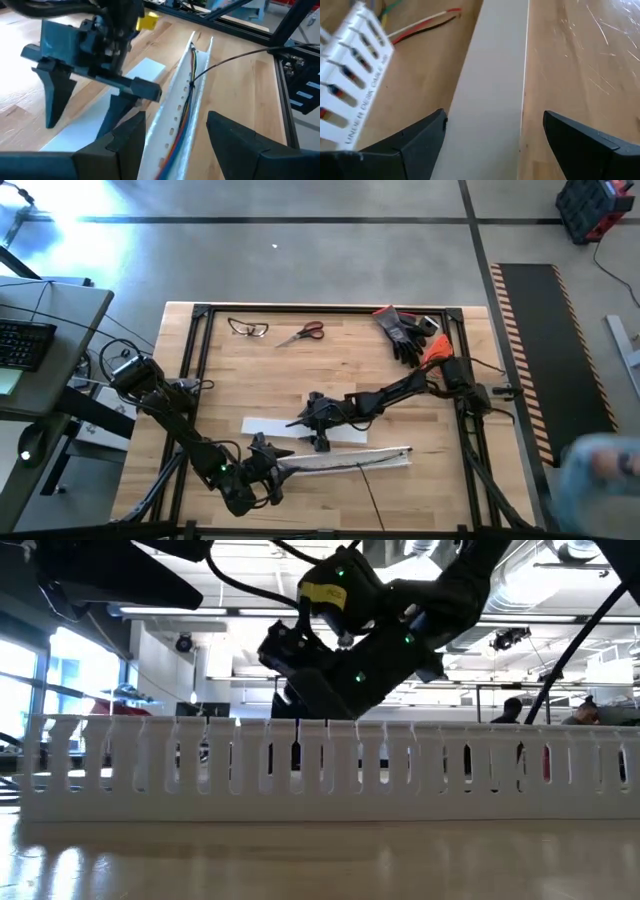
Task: Ziptie cables
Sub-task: Close the white cable duct lid
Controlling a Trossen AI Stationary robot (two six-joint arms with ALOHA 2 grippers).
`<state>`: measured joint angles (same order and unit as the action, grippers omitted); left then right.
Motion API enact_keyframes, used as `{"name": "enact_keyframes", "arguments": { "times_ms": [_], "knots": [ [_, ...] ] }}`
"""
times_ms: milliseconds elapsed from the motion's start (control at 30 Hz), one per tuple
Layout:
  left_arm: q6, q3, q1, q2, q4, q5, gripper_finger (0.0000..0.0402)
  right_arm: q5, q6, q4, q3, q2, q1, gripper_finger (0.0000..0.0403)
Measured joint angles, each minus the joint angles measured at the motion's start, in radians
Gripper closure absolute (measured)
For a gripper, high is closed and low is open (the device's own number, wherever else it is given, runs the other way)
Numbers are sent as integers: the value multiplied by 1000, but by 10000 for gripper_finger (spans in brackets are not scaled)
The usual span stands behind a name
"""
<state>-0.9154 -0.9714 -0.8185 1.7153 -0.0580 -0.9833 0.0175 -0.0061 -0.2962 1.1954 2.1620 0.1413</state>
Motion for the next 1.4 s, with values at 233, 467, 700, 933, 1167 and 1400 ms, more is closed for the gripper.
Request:
{"name": "enact_keyframes", "arguments": {
  "times_ms": [233,467,700,933,1167,1400],
  "knots": [
    [1,0,6,0,1,0,209,-9,-24,8,4,29,3,82],
    [1,0,8,0,0,0,209,-45,-58,84,6,26,-23,97],
    [1,0,7,0,0,0,209,-99,-129,129,5,26,-43,151],
    [1,0,6,0,1,0,209,-118,-154,144,0,23,-43,181],
    [1,0,4,0,1,0,209,-116,-87,17,-170,-46,-37,201],
    [2,0,4,0,1,-7,209,-161,-21,24,-351,-232,12,203]
  ]
}}
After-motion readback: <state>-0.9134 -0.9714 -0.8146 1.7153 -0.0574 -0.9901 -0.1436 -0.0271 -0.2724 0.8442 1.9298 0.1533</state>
